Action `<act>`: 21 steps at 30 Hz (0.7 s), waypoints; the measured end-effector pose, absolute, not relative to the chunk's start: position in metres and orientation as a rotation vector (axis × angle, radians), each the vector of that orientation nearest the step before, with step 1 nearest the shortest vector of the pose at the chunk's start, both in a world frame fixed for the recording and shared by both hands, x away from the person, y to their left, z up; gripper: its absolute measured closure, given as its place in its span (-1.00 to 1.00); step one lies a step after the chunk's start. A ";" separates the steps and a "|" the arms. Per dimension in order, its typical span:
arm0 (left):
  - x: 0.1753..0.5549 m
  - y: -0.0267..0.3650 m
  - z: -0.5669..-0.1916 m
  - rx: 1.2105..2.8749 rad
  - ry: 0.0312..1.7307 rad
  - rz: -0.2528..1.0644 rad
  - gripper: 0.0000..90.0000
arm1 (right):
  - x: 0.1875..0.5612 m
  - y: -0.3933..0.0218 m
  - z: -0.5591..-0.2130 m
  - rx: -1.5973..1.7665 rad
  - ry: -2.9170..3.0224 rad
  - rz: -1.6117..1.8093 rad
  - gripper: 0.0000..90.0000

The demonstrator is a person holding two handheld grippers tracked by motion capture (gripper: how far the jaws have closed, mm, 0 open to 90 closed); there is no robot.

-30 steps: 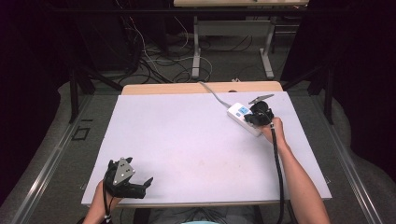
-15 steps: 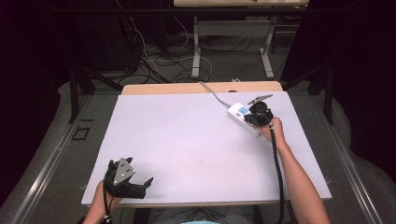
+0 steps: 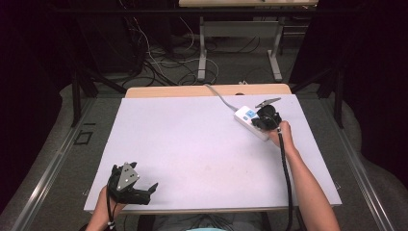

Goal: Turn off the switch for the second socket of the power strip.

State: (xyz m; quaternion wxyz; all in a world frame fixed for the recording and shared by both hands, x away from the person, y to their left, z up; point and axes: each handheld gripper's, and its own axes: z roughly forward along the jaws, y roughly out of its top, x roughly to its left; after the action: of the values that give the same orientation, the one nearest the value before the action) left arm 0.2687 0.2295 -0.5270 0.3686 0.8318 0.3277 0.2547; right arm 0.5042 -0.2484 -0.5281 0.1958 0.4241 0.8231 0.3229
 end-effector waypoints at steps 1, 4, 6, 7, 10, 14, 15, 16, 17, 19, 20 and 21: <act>0.269 0.230 -0.527 2.136 0.839 0.656 -1.00 | 0.504 -0.249 -0.528 1.182 2.304 0.902 1.00; 0.269 0.230 -0.527 2.135 0.841 0.654 -1.00 | 0.504 -0.249 -0.529 1.191 2.304 0.915 1.00; 0.269 0.230 -0.527 2.137 0.840 0.653 -1.00 | 0.504 -0.249 -0.529 1.191 2.303 0.913 1.00; 0.269 0.230 -0.527 2.135 0.840 0.654 -1.00 | 0.504 -0.249 -0.529 1.193 2.304 0.915 1.00; 0.268 0.230 -0.527 2.138 0.841 0.652 -1.00 | 0.504 -0.249 -0.529 1.197 2.302 0.916 1.00; 0.269 0.229 -0.527 2.130 0.841 0.655 -1.00 | 0.504 -0.249 -0.529 1.197 2.302 0.915 1.00; 0.269 0.229 -0.527 2.130 0.841 0.654 -1.00 | 0.504 -0.249 -0.529 1.198 2.302 0.916 1.00; 0.269 0.229 -0.527 2.131 0.841 0.654 -1.00 | 0.505 -0.249 -0.529 1.198 2.301 0.917 1.00; 0.269 0.229 -0.527 2.131 0.841 0.654 -1.00 | 0.504 -0.249 -0.529 1.204 2.302 0.917 1.00; 0.269 0.229 -0.527 2.131 0.841 0.654 -1.00 | 0.504 -0.249 -0.529 1.205 2.301 0.919 1.00; 0.269 0.229 -0.527 2.136 0.839 0.656 -1.00 | 0.504 -0.249 -0.529 1.206 2.303 0.921 1.00; 0.269 0.229 -0.527 2.136 0.839 0.656 -1.00 | 0.505 -0.250 -0.529 1.203 2.302 0.922 1.00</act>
State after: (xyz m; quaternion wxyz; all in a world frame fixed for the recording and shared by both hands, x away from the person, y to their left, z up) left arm 0.2688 0.2294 -0.5269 0.3688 0.8319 0.3267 0.2553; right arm 0.5046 -0.2495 -0.5291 0.1915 0.4283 0.8198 0.3283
